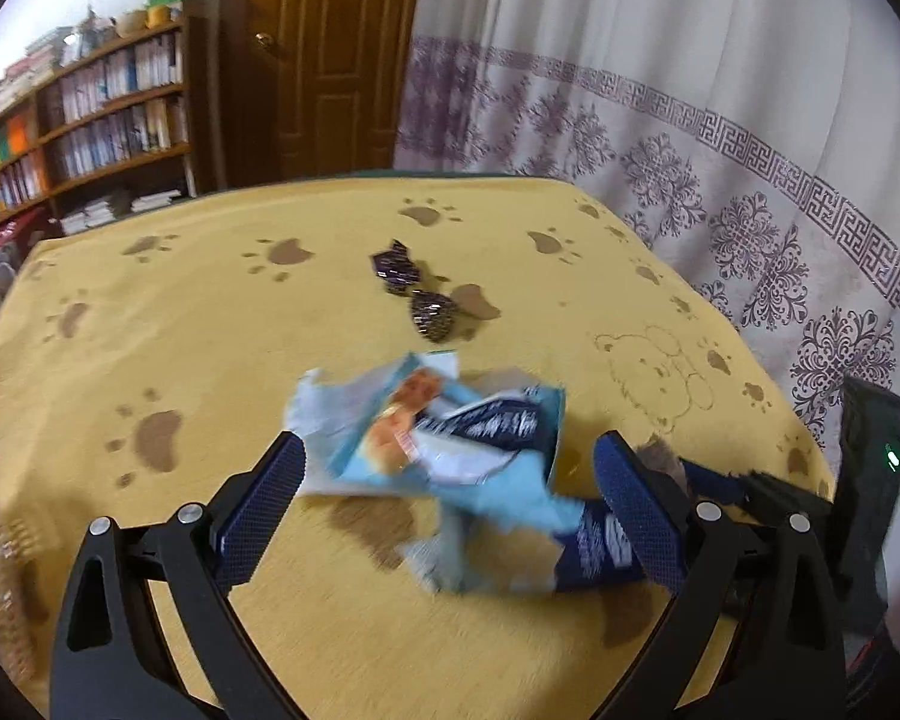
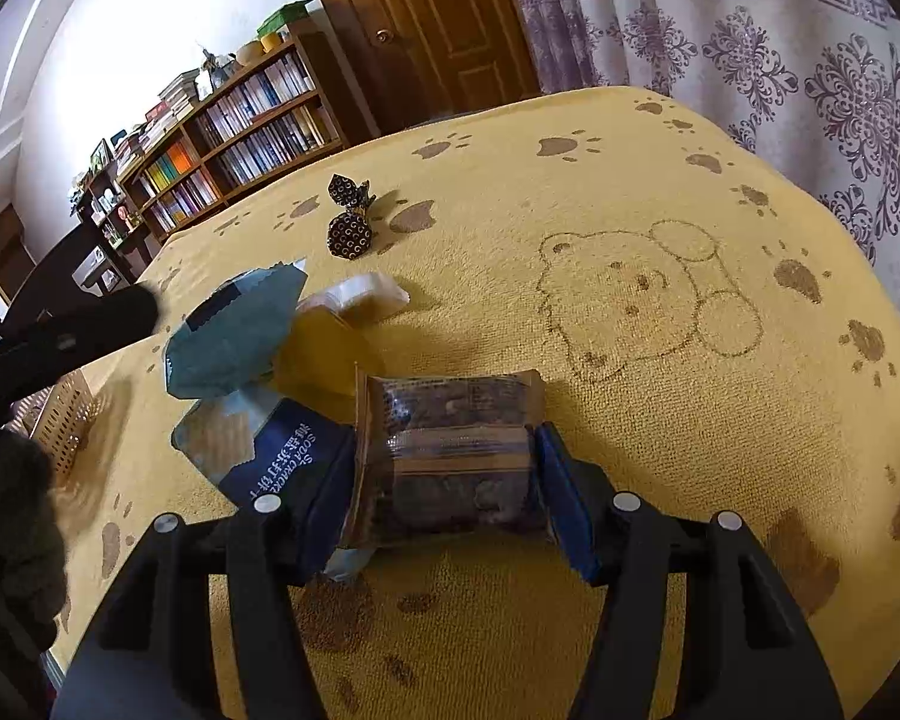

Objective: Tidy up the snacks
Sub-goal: 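Grasp the blue chip bag with the left tool, then carry the chip bag with left tool while right tool carries cookie pack into basket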

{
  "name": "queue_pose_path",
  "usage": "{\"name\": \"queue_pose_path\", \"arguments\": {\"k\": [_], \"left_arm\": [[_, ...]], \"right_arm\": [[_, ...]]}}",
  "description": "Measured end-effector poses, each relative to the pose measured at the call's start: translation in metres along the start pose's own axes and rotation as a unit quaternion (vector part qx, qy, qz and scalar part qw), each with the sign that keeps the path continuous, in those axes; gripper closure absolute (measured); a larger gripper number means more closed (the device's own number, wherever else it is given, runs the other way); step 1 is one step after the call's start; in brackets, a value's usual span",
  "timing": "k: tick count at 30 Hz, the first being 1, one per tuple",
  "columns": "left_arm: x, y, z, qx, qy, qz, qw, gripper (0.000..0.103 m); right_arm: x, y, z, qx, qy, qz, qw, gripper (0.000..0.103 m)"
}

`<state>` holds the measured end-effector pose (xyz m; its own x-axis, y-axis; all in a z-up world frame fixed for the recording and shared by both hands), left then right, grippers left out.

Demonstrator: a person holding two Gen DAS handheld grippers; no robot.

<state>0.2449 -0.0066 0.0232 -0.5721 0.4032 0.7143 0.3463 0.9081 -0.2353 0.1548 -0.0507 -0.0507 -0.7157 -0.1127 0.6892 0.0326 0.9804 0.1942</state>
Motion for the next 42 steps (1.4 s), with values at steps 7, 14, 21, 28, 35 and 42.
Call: {"name": "queue_pose_path", "arguments": {"k": [7, 14, 21, 28, 35, 42], "left_arm": [[-0.047, -0.016, 0.004, -0.034, 0.035, -0.006, 0.9988, 0.005], [-0.058, -0.017, 0.008, -0.061, 0.027, -0.016, 0.9976, 0.006], [-0.050, -0.022, 0.011, -0.073, 0.018, -0.003, 0.9971, 0.025], [-0.019, -0.027, 0.008, -0.089, -0.020, -0.011, 0.9958, 0.031], [0.020, -0.020, -0.001, -0.066, -0.054, -0.011, 0.9963, 0.032], [0.056, -0.003, 0.000, -0.047, -0.079, -0.022, 0.9955, 0.032]], "right_arm": [[-0.001, -0.001, -0.001, -0.004, 0.000, -0.006, 1.000, 0.043], [-0.001, -0.001, 0.000, -0.005, 0.000, -0.007, 1.000, 0.043], [-0.001, -0.002, -0.001, -0.005, -0.001, -0.007, 1.000, 0.043], [0.000, -0.004, -0.003, -0.011, -0.005, -0.006, 1.000, 0.043], [0.003, -0.007, -0.003, -0.018, -0.011, -0.005, 1.000, 0.043], [0.009, -0.009, -0.004, -0.030, -0.014, -0.004, 0.999, 0.043]]}}
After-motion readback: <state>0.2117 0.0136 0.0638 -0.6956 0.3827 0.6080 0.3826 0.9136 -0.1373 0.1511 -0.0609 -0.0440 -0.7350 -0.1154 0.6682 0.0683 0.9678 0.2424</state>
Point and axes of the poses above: each gripper's, at about its wrist camera, not at the fingertips, and x roughly against the way its jaws point, y to its left, z to its underside, the point moved 9 cm from there along -x, roughly the way its jaws point, and after that the axes turned 10 degrees about x, right-handed, at the moved point
